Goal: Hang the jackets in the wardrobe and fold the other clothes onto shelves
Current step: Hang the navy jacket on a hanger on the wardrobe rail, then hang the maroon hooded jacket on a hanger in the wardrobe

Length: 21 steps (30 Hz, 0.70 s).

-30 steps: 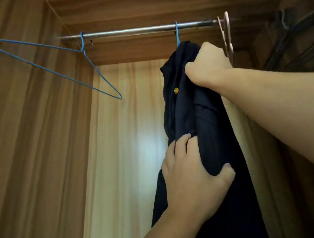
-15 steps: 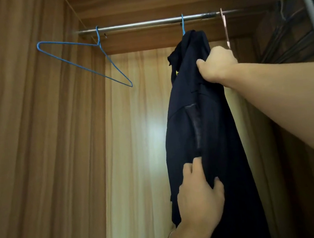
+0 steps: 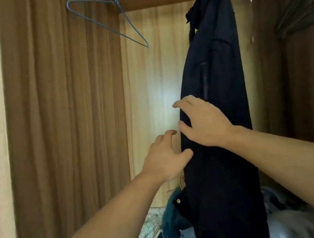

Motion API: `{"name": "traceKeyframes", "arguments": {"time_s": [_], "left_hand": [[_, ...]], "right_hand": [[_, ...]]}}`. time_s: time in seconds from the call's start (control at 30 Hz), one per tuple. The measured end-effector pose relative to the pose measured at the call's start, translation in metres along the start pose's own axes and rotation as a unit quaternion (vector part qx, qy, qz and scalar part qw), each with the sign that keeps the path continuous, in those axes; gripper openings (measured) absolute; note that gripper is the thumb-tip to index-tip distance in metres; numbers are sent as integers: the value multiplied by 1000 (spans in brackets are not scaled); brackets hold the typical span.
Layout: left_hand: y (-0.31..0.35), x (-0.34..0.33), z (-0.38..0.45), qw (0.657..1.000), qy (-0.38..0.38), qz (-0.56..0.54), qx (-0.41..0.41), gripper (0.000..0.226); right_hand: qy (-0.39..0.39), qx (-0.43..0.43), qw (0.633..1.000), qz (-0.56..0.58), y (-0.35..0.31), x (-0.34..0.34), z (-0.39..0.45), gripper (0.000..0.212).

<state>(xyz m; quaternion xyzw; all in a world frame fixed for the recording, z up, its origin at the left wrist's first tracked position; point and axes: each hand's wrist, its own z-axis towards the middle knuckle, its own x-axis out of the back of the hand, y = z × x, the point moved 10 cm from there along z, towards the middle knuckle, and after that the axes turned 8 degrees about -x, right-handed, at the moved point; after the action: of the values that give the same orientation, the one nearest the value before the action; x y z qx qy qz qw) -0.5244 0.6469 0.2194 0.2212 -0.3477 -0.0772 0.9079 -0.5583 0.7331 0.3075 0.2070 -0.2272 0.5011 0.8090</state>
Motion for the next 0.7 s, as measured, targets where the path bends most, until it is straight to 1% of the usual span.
{"name": "traceKeyframes", "arguments": {"time_s": [0.07,0.13,0.23,0.33,0.5,0.6,0.7], "left_hand": [[-21,9,-22,993,-42,111,21,76],[-40,21,-43,978,-64,190,50,78],[-57,43,-67,955,-70,272,95,78],[-63,64,-84,926,-72,347,133,77],[-59,83,-132,892,-49,394,217,76],[-50,98,-182,862,-37,422,280,74],[-37,118,-246,828,-25,442,344,67]], "right_hand": [[-60,-22,997,43,-10,-33,-21,51],[-102,-31,992,67,-21,-62,-37,53],[-143,-45,983,105,-33,-96,-54,54],[-162,-45,975,145,-39,-122,-67,55],[-189,-56,954,228,-52,-155,-88,55],[-209,-28,936,280,-86,-161,-107,54],[-229,1,910,344,-128,-152,-129,53]]}}
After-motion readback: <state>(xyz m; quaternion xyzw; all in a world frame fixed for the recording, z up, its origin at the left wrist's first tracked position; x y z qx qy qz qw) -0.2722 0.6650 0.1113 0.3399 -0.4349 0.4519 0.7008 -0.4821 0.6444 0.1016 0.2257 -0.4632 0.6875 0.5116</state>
